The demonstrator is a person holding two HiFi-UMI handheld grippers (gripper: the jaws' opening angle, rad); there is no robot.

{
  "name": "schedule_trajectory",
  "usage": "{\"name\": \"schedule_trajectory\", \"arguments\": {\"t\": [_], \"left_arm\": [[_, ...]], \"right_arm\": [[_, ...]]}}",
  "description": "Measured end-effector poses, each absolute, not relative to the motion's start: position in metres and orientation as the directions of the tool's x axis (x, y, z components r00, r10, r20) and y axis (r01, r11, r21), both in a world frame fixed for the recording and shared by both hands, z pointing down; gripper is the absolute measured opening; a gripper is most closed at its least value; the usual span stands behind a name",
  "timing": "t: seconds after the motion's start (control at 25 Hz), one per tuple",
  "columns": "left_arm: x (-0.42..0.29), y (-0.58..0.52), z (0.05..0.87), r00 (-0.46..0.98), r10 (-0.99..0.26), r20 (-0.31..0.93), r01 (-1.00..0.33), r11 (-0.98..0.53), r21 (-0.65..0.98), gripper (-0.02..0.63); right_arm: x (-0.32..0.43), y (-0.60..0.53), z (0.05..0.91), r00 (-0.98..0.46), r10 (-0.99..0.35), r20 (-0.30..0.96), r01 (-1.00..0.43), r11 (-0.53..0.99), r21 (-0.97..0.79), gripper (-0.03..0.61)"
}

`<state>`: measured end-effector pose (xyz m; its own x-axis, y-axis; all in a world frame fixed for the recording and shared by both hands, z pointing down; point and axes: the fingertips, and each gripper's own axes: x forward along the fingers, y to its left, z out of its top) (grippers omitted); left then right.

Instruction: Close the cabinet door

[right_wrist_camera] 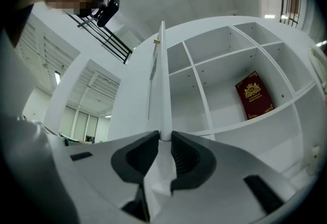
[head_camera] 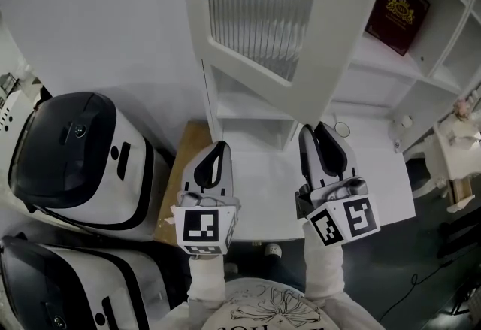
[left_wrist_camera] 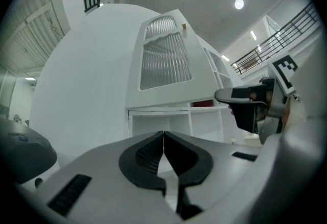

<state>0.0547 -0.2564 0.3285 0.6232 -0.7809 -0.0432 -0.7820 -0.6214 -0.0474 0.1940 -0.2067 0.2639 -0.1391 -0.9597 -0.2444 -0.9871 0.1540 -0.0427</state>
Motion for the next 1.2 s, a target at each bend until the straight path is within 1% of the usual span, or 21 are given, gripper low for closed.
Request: {"name": "schedule_trajectory", "arguments": {"t": [0.44,1.2], "left_arm": [[0.103,-0.275,0.326,0.622,-0.781,-0.051,-0.782,-0.619,-0.070,0.005],[0.142,-0.300,0.335,0.534,-0.845,-0.023,-0.844,-0.532,-0.064,0.005]], "right_arm": [[0.230,-0.231,0.265,-0.208,-0.944,-0.257,-0.972,0.229,-0.054,0.080],[0.269,-0.266,0.266,-0.318,-0.906,-0.278,-0.933,0.351,-0.075,0.083]]}}
